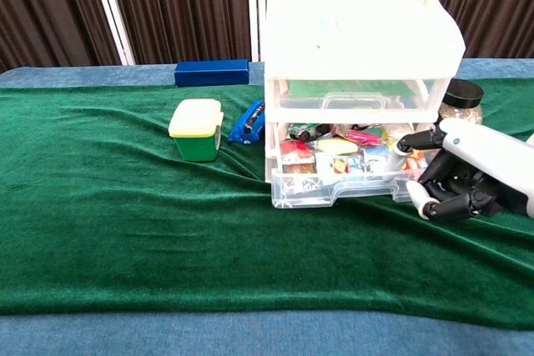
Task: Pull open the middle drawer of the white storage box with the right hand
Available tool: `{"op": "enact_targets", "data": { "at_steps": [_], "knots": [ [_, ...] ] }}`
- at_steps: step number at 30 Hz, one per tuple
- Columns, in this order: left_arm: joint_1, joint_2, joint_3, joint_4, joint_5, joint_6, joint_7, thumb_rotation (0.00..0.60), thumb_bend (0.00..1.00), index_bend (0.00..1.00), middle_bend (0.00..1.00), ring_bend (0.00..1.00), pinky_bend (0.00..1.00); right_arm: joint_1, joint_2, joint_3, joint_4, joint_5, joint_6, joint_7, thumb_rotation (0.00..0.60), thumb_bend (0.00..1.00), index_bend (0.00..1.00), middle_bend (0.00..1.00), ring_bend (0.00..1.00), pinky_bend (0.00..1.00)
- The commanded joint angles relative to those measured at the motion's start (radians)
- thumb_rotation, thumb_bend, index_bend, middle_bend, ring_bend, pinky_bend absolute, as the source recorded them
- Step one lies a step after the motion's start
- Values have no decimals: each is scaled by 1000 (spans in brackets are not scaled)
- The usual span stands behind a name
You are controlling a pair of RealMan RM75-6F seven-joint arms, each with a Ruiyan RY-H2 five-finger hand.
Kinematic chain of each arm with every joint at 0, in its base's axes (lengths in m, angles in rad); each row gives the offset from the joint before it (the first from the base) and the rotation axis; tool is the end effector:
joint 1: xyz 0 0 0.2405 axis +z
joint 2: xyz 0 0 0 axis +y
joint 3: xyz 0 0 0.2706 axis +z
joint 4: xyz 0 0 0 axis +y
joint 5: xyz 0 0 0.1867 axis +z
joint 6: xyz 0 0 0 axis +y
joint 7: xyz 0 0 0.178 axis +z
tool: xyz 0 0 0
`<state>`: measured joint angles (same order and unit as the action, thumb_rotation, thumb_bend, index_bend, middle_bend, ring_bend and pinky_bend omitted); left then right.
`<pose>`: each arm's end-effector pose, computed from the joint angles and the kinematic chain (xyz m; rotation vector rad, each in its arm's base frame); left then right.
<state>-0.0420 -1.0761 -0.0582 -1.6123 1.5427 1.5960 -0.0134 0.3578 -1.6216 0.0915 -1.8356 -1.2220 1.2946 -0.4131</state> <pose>-0.3092 0.2013 0.2167 -1.3399 -0.7991 -0.9506 -0.1737 -0.2597 0.0007 1.5441 -1.2817 1.0896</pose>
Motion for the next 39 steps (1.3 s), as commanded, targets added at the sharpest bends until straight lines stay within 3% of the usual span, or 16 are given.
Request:
{"op": "enact_targets", "data": {
  "at_steps": [1, 26, 28, 33, 39],
  "knots": [
    [0, 0, 0, 0, 0, 1, 0, 600, 130, 0, 0, 0, 0, -2, 0, 2, 2, 0, 2, 4, 600, 524, 520, 897, 917, 793],
    [1, -1, 0, -2, 1, 2, 5, 600, 130, 0, 0, 0, 0, -29, 39, -22, -41, -38, 25, 7, 600, 523, 552, 896, 917, 793],
    [1, -1, 0, -2, 1, 2, 5, 600, 130, 0, 0, 0, 0, -30, 39, -20, -39, -44, 25, 17, 600, 522, 523, 893, 916, 792],
    [1, -1, 0, -1, 1, 2, 5, 600, 130, 0, 0, 0, 0, -30, 37, -9, -18, -51, 25, 41, 600, 497, 293, 862, 890, 768],
    [1, -2, -1, -1, 0, 0, 6, 600, 131, 0, 0, 0, 0, -35, 47, -4, -9, -63, 31, 60, 600, 484, 233, 795, 835, 704]
  ]
}}
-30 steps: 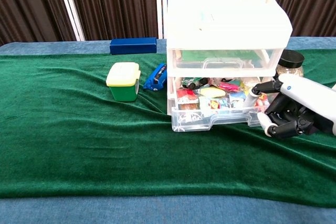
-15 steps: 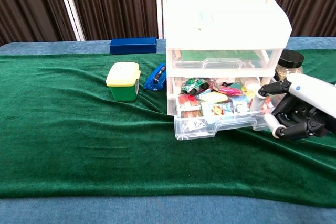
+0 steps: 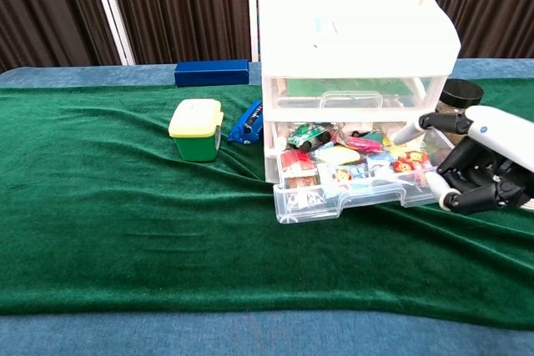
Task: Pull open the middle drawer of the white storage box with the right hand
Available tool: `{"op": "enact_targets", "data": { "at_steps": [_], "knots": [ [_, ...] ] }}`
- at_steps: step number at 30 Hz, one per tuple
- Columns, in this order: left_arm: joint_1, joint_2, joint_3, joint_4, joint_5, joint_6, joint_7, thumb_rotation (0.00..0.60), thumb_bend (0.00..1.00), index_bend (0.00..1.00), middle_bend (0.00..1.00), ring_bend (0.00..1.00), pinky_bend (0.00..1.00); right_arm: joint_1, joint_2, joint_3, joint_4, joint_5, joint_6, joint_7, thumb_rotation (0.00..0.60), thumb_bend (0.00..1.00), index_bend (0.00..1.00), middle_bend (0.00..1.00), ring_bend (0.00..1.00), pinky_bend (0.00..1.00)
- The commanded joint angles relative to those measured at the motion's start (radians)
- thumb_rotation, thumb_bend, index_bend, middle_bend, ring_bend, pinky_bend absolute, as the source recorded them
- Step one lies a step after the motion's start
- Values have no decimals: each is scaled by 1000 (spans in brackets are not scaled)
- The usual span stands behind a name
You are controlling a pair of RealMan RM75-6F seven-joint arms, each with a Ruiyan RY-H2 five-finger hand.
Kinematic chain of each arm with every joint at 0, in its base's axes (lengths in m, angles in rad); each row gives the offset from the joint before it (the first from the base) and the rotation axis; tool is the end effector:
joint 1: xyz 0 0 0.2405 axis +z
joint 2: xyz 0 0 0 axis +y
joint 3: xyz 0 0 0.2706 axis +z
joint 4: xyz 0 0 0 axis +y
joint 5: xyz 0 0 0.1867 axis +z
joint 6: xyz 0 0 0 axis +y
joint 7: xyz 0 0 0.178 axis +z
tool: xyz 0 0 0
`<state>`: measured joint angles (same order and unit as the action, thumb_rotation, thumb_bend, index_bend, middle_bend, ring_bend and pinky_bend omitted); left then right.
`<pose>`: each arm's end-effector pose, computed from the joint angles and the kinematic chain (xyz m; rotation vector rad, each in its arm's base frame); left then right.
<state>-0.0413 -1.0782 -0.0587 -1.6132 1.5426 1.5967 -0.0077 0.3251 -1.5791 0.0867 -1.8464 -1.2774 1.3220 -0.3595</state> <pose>-0.3091 0.2012 0.2162 -1.3394 -0.7968 -0.9485 -0.1817 -0.2564 0.0182 1.5032 -1.2654 1.1293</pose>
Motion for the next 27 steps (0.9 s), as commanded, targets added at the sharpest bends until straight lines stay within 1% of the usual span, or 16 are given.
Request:
{"op": "enact_targets", "data": {
  "at_steps": [1, 5, 7, 9, 11, 14, 15, 17, 19, 20, 21, 22, 24, 27],
  "knots": [
    [0, 0, 0, 0, -1, 0, 0, 600, 131, 0, 0, 0, 0, -4, 7, 0, 4, -13, 7, 8, 600, 484, 229, 791, 832, 699],
    [1, 1, -1, 1, -2, 2, -3, 600, 130, 0, 0, 0, 0, -17, 27, -4, 6, -38, 34, 5, 600, 484, 223, 777, 819, 684],
    [1, 0, -2, 4, -3, 0, -5, 600, 130, 0, 0, 0, 0, -40, 64, -7, 3, -70, 80, 9, 600, 483, 223, 769, 811, 676],
    [0, -1, -1, 6, -3, -2, -3, 600, 130, 0, 0, 0, 0, -73, 119, -15, -5, -117, 135, 54, 600, 482, 224, 759, 805, 664],
    [-1, -3, -1, 7, -3, -3, 1, 600, 130, 0, 0, 0, 0, -89, 149, -20, -3, -143, 160, 87, 600, 481, 225, 745, 795, 649],
    [-2, -8, 2, 9, -2, -7, 16, 600, 130, 0, 0, 0, 0, -134, 223, -24, 12, -191, 228, 168, 600, 478, 225, 690, 750, 597],
    [-2, -10, 2, 11, -2, -8, 19, 600, 130, 0, 0, 0, 0, -140, 235, -27, 17, -199, 235, 184, 600, 469, 225, 644, 709, 562],
    [-2, -13, 5, 15, -4, -12, 27, 600, 130, 0, 0, 0, 0, -153, 262, -31, 31, -218, 251, 223, 600, 438, 222, 521, 593, 461],
    [-2, -17, 6, 19, -9, -17, 33, 600, 130, 0, 0, 0, 0, -163, 289, -38, 52, -237, 260, 269, 600, 377, 200, 324, 376, 266],
    [-2, -19, 6, 21, -12, -19, 37, 600, 130, 0, 0, 0, 0, -167, 304, -43, 68, -247, 261, 298, 600, 353, 183, 257, 298, 199],
    [-2, -20, 6, 22, -14, -21, 40, 600, 130, 0, 0, 0, 0, -169, 320, -49, 85, -256, 257, 326, 600, 320, 152, 161, 189, 112],
    [-2, -22, 7, 24, -16, -22, 42, 600, 130, 0, 0, 0, 0, -171, 336, -55, 101, -260, 249, 353, 600, 288, 119, 80, 97, 49],
    [-2, -24, 7, 27, -19, -24, 49, 600, 130, 0, 0, 0, 0, -175, 361, -63, 129, -259, 234, 395, 600, 251, 76, 10, 14, 4],
    [-6, -26, 9, 35, -35, -46, 66, 600, 128, 0, 0, 0, 0, -186, 385, -69, 190, -251, 225, 411, 600, 225, 41, 0, 0, 0]
  ]
}}
